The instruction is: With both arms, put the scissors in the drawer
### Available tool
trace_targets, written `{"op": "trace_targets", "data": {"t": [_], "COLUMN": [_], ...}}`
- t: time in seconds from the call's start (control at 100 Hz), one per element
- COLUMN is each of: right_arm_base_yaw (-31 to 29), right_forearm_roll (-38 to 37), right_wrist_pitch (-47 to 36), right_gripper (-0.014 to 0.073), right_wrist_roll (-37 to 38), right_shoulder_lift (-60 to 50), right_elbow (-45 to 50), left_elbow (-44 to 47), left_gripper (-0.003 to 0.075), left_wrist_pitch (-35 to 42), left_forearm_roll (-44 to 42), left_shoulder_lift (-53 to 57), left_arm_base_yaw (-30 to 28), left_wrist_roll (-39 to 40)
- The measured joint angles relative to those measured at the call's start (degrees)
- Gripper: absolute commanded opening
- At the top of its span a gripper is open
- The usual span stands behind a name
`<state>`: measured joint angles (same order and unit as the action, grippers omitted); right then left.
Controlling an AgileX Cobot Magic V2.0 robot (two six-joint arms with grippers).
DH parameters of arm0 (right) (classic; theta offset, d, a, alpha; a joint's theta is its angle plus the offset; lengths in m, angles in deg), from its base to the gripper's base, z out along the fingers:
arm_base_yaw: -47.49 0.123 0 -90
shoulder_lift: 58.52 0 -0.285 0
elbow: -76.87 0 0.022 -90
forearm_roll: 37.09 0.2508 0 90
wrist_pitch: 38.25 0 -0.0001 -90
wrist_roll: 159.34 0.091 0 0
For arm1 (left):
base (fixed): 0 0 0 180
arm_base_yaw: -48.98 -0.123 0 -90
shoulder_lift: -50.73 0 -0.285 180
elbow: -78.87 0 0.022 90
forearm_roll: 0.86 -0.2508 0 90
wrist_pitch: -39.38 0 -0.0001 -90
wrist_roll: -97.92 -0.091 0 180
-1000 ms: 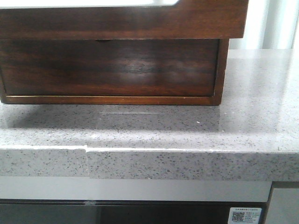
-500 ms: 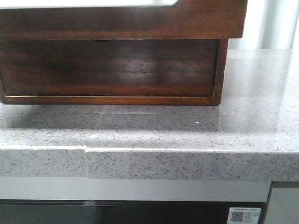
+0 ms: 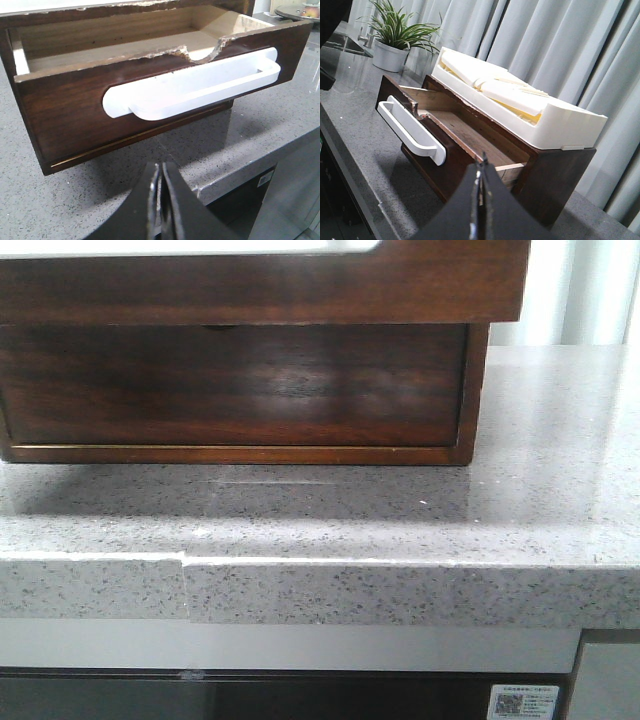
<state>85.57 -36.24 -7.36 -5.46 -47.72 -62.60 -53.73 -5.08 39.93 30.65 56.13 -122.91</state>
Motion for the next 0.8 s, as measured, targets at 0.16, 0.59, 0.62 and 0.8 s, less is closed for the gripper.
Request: {"op": "trace_targets", "data": {"t": [0.16,0.59,0.62,0.8], "right_arm_base_yaw": [0.0,0.0,0.0,0.0], "right_forearm_roll": [0.0,0.0,0.0,0.0], "right_wrist_pitch": [0.0,0.0,0.0,0.0], "right_gripper": [-0.0052,-0.0052,-0.0052,-0.0051], "right_wrist_roll": [0.0,0.0,0.0,0.0], "right_shoulder_lift": [0.0,0.0,0.0,0.0], "right_elbow": [0.0,0.0,0.0,0.0], "left_elbow": [0.0,11.4,13.3,26.1], "left_gripper": [-0.0019,-0.0019,-0.0019,-0.0019], "left_wrist_pitch": [0.0,21.4,23.7,34.4], "left_forearm_roll": [0.0,-12.8,-15.3,-32.1], "left_shoulder_lift": [0.0,0.9,1.5,6.3], "left_arm_base_yaw": [0.0,0.0,0.0,0.0], "left_wrist_roll": [0.0,1.4,3.6,27.2]}}
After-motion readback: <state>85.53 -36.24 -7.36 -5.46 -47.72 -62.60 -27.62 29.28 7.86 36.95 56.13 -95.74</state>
